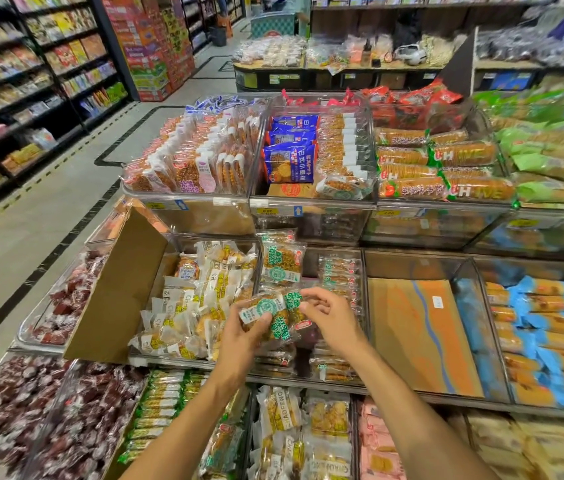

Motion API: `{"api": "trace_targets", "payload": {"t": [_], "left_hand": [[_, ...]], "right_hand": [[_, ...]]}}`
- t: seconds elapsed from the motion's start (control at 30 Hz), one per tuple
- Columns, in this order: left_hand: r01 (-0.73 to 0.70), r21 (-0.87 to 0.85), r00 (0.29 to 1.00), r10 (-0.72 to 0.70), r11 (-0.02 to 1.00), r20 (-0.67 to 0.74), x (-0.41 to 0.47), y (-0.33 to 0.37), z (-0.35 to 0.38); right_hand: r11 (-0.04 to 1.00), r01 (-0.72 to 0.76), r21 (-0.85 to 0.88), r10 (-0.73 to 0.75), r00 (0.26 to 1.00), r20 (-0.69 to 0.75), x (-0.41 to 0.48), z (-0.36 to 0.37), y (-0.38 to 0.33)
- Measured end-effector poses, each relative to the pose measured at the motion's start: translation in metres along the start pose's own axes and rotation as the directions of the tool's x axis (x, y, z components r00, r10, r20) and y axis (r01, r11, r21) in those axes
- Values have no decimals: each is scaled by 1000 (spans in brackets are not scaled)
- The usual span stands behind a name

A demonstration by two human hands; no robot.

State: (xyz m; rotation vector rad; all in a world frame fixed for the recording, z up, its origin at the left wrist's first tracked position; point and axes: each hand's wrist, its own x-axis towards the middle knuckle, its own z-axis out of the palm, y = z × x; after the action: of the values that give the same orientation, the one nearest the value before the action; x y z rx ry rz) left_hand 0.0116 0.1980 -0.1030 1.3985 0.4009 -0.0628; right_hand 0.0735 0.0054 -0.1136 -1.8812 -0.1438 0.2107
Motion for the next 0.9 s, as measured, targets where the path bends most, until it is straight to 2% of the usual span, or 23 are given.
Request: {"api": "trace_targets", "payload": {"t": [0.1,0.17,0.27,0.33,0.4,0.47,0.57,0.63,0.73,0.8,0.9], "left_hand": [[-184,224,982,188,957,2,5,11,-4],[-257,322,963,270,911,5,17,20,-11],[-262,347,961,276,900,9,34,35,-13],[-304,354,948,316,884,25,43,42,-5],[-361,402,925,378,842,41,54,43,5],[-338,464,921,389,819,-16,60,40,13],[-258,549,921,374,795,-108,69,35,13],[-243,623,927,366,744,-76,73,32,10],[-260,606,932,359,752,-45,82,32,12],[-272,626,925,379,731,-41,85,35,18],[-310,687,921,386,657,46,89,39,21]], "right_hand": [[984,86,-156,-102,990,-95,10,-6,-8],[936,195,-292,-247,956,-156,22,-11,-20],[792,348,-501,-463,878,-123,42,-14,-45],[772,313,-553,-431,898,-94,56,-8,-57],[848,232,-477,-318,942,-108,66,-1,-64],[905,179,-385,-249,958,-140,68,5,-64],[946,164,-279,-262,896,-359,56,13,-47],[993,77,-94,-112,881,-459,47,19,-32],[975,-84,206,152,928,-341,49,30,-22],[961,-135,242,198,946,-258,55,37,-25],[959,-157,237,195,970,-148,61,45,-31]]}}
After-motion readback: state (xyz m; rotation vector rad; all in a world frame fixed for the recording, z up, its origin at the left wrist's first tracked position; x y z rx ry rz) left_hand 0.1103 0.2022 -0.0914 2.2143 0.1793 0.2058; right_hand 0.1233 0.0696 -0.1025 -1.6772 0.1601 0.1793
